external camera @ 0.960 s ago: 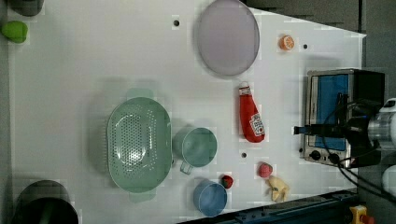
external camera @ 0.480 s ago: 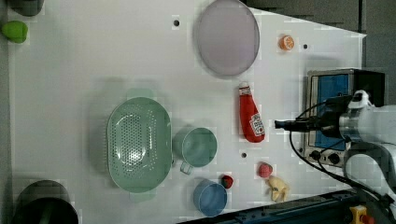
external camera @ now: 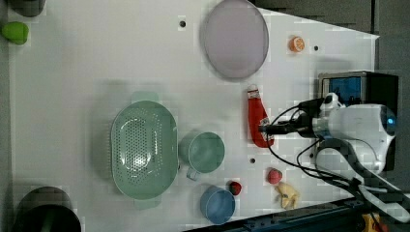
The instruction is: Pick Ketchup from the table and place it in strainer.
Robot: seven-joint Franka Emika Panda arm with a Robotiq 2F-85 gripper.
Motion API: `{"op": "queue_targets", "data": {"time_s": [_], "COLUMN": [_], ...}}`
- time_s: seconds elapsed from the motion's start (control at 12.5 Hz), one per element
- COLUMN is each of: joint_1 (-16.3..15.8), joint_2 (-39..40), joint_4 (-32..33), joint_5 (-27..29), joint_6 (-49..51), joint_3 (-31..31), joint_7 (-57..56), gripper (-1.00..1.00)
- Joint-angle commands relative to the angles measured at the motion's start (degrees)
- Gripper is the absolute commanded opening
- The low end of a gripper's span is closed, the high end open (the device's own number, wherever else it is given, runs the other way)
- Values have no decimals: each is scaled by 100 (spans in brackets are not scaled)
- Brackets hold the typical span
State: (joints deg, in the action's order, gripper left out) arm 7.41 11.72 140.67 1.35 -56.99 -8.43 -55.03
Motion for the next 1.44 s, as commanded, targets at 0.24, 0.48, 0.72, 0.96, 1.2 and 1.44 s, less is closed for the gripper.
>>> {"op": "queue_targets", "data": {"time_s": [0.24, 0.48, 0.72, 0.96, 1.2, 1.44], "joint_1": [22, 22, 22, 22, 20, 3], "joint_2": [497, 766, 828, 635, -75, -931], "joint_4": [-29, -24, -40, -170, -317, -786], "joint_5": [-165, -165, -165, -164, -164, -162], "joint_6": [-778, -1164, -1201, -1163, -577, 1037], "joint_3": [55, 58, 60, 56, 33, -84], "joint_7": [-230, -230, -231, -230, -212, -184], "gripper": [100, 92, 21, 20, 20, 20]}}
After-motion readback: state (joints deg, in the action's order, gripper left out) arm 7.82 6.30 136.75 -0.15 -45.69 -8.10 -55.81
